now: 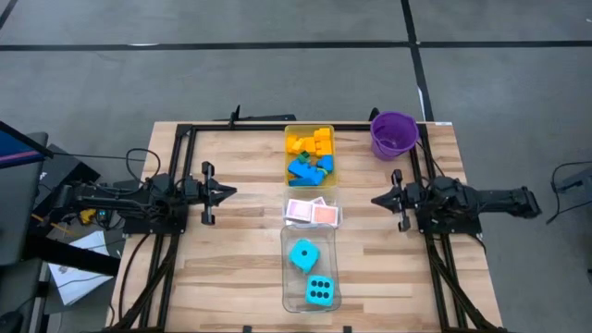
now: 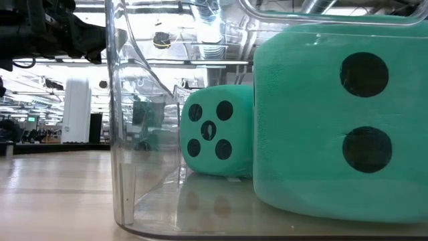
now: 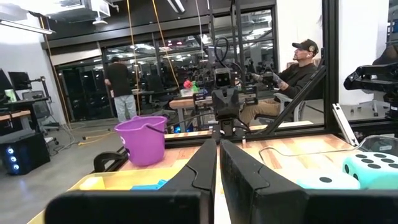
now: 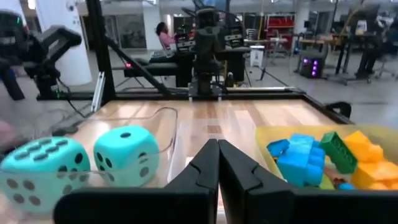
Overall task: Pick & Place Toys
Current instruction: Return to Home Position
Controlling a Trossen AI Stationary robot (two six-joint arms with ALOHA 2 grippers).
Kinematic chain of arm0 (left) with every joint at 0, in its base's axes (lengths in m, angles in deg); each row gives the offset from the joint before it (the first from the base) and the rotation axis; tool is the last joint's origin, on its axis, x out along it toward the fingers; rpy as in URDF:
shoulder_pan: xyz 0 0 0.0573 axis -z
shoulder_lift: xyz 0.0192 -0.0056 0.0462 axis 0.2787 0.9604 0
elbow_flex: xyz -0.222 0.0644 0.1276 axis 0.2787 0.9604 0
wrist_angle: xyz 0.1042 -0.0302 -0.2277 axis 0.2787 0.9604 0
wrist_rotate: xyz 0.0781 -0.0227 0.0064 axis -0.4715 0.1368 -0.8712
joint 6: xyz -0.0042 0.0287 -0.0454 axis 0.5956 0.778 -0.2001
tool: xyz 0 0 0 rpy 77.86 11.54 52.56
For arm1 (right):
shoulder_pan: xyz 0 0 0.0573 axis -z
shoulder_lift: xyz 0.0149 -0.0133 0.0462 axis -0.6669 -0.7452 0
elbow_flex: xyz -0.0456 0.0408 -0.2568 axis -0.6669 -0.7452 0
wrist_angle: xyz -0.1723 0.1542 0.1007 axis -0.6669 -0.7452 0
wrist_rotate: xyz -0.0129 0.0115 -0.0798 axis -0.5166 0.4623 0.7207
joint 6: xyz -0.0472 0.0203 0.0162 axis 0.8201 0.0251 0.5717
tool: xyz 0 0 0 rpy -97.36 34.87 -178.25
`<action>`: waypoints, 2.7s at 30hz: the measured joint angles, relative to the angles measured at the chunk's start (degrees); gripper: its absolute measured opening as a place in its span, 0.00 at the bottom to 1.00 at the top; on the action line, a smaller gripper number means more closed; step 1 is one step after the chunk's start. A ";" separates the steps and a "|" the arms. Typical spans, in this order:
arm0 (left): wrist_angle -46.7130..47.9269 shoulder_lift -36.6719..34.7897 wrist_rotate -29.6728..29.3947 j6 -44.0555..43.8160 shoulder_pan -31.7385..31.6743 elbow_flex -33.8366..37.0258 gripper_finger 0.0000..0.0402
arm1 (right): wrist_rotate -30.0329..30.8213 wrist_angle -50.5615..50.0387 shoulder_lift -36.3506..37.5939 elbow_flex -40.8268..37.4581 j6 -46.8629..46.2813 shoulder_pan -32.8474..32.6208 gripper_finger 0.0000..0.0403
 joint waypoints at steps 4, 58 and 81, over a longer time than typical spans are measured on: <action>0.00 0.00 0.02 0.00 -0.01 0.00 0.04 | -0.06 -0.02 -0.28 0.00 -4.44 1.02 0.00; 20.72 -19.52 6.19 -8.30 -0.01 0.15 0.04 | -0.02 0.09 -0.37 0.00 -4.85 1.49 0.00; 18.86 -19.04 6.01 -8.17 -0.01 0.17 0.04 | 0.00 0.15 -0.37 0.00 -4.85 1.49 0.00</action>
